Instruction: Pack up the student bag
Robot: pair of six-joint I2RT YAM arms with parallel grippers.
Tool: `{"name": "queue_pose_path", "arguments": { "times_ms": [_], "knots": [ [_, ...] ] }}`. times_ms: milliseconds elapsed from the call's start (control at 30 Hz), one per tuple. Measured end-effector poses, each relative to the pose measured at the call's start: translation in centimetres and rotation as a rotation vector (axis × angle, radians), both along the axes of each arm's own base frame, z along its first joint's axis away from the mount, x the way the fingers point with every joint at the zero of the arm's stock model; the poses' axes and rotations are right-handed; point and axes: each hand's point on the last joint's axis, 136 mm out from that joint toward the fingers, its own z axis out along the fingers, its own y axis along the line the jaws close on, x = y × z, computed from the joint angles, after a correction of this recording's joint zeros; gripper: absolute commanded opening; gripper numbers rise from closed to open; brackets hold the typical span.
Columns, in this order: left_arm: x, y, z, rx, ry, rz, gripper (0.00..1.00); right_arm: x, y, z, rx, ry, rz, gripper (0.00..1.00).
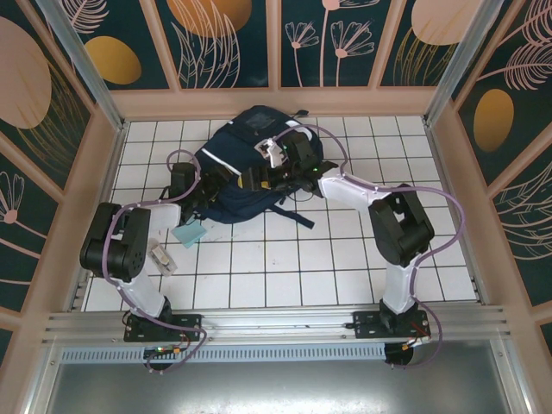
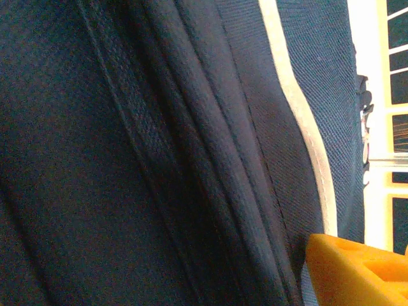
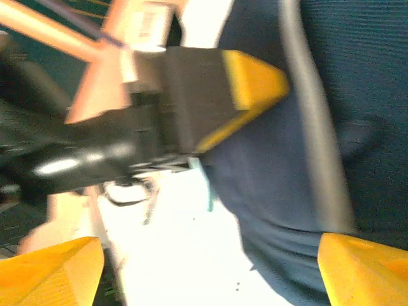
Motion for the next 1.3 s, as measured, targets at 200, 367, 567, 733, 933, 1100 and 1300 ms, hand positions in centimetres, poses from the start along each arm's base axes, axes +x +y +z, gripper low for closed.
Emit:
{"name": "queue_pose_path", "arguments": {
  "times_ms": [200,367,567,733,933,1100,1300],
  "knots": [
    [0.0,-1.4,0.1,-0.030,-0.005,-0.021,0.81,-2.2,0.3,2.5,0.057,0.022,0.079,0.87],
    [0.4,-1.6,0.2,-0.029,0.001,-0.028,0.81,0.1,-2.4,1.6,-0.102,-0.093,-0.063,0.87],
    [0.4,-1.6,0.2,-0.029,0.005,-0.031,0.81,3.8,-5.6,-1.1,-0.257,-0.156,-0.217,0.89],
    [0.3,-1.6,0.2,-0.029,0.006,-0.031,0.81,6.0,-6.3,-4.3,-0.314,-0.152,-0.265,0.93],
    [0.1,-1.7,0.3,-0.035,0.006,-0.039,0.80,6.3,-5.0,-7.3,-0.327,-0.140,-0.245,0.94],
    [0.1,-1.8,0.4,-0.049,0.004,-0.036,0.80,5.6,-3.7,-7.2,-0.317,-0.153,-0.220,0.94],
    [0.5,-2.4,0.0,-0.078,0.001,-0.028,0.79,4.6,-2.9,-7.2,-0.302,-0.141,-0.192,0.94]
  ]
}}
